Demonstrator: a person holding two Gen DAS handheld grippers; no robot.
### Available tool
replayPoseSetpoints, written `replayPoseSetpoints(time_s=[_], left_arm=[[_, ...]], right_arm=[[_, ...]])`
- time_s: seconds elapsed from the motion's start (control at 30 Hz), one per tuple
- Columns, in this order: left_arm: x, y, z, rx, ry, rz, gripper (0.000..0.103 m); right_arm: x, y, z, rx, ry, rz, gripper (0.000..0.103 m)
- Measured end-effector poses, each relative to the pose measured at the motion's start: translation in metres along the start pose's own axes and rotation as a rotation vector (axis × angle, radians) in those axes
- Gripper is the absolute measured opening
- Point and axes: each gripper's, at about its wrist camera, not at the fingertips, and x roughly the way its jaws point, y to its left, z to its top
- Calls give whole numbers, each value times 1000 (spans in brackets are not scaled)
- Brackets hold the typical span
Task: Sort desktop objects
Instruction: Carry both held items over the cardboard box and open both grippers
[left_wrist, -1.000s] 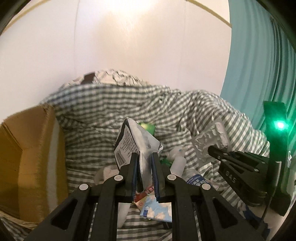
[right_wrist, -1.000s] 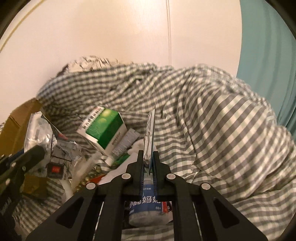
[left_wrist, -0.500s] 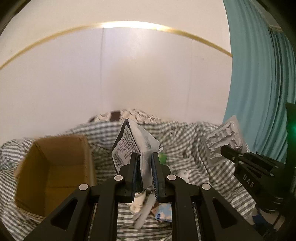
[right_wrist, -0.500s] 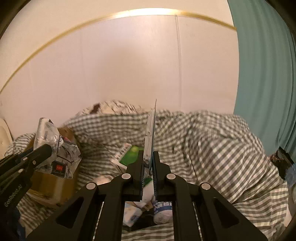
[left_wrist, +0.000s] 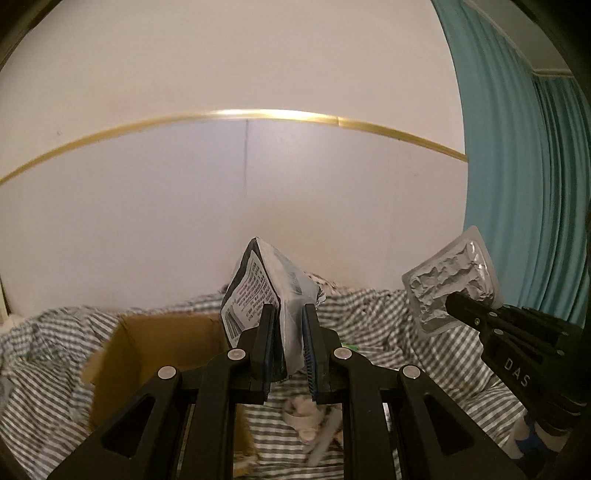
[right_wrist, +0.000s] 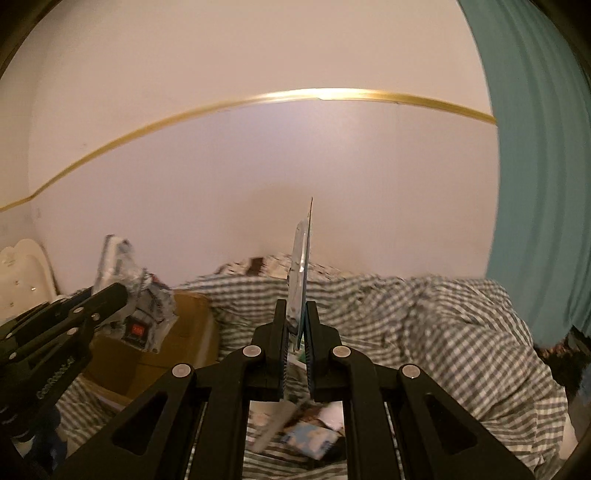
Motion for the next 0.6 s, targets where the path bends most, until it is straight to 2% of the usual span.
replayPoseSetpoints(time_s=[0.27,0.43,0.6], left_arm=[[-10,53,9,-37,-32,34,15],[-6,90,1,-44,-18,119,15],[4,133,-12,-114,16,149,15]], right_arm=[[-3,63,9,-87,-25,90,7],[4,98,12,-95,-39,148,7],[26,132,8,-127,-38,195,7]])
